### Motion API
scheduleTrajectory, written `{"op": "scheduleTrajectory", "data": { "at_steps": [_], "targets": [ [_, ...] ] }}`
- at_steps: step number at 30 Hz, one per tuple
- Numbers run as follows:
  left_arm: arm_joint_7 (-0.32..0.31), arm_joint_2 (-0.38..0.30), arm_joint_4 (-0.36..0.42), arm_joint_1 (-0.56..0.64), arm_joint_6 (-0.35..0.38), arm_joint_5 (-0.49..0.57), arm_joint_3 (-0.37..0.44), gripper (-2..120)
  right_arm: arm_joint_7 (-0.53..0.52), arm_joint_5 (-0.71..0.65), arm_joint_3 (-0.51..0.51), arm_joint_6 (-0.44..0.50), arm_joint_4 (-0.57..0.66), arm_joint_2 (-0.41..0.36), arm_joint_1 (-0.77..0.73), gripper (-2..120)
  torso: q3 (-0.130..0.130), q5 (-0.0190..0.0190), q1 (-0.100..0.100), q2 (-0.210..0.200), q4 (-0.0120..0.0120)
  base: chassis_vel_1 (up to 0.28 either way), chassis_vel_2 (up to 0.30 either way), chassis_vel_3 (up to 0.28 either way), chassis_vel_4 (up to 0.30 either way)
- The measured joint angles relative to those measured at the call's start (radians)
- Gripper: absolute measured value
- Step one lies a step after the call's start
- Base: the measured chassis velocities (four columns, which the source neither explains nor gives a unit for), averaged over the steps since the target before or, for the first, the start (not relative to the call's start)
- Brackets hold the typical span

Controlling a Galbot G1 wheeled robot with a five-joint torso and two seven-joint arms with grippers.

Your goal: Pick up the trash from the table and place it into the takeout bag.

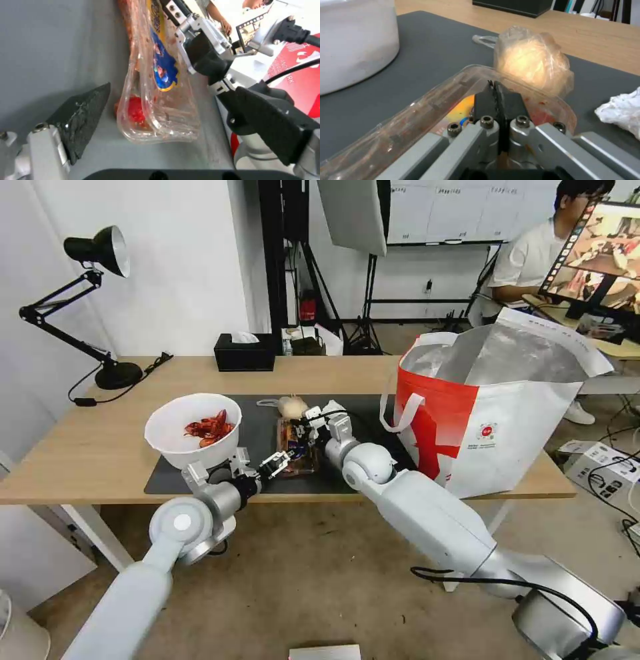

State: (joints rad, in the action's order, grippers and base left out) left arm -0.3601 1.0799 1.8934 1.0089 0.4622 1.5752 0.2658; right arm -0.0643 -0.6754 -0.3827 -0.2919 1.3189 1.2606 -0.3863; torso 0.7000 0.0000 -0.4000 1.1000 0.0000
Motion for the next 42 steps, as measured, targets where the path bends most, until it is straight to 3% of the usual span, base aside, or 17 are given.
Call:
{"op": "scheduleTrajectory", "data": {
  "at_steps": [18,25,30,32,42],
  "targets": [
    [-0.006,0.013,-0.001,-0.004,-0.001,0.001,-0.018,99,-0.005,0.001,0.006,-0.003,0.010,-0.003,-0.012,0,0.000,0.0000,0.000,0.000,0.0000,0.000,0.000,0.000,0.000],
    [-0.023,0.022,-0.012,-0.009,-0.006,0.001,-0.029,70,-0.014,0.000,0.007,-0.004,0.027,-0.009,-0.016,0,0.000,0.0000,0.000,0.000,0.0000,0.000,0.000,0.000,0.000],
    [-0.026,0.024,-0.017,-0.013,-0.011,0.001,-0.032,56,-0.016,0.000,0.007,-0.005,0.033,-0.013,-0.018,0,0.000,0.0000,0.000,0.000,0.0000,0.000,0.000,0.000,0.000],
    [-0.026,0.026,-0.019,-0.015,-0.015,0.000,-0.034,45,-0.018,-0.001,0.007,-0.006,0.039,-0.016,-0.018,0,0.000,0.0000,0.000,0.000,0.0000,0.000,0.000,0.000,0.000],
    [-0.028,0.036,-0.024,-0.014,-0.020,-0.006,-0.040,13,-0.019,-0.001,0.007,-0.006,0.048,-0.018,-0.020,0,0.000,0.0000,0.000,0.000,0.0000,0.000,0.000,0.000,0.000]
  ]
}}
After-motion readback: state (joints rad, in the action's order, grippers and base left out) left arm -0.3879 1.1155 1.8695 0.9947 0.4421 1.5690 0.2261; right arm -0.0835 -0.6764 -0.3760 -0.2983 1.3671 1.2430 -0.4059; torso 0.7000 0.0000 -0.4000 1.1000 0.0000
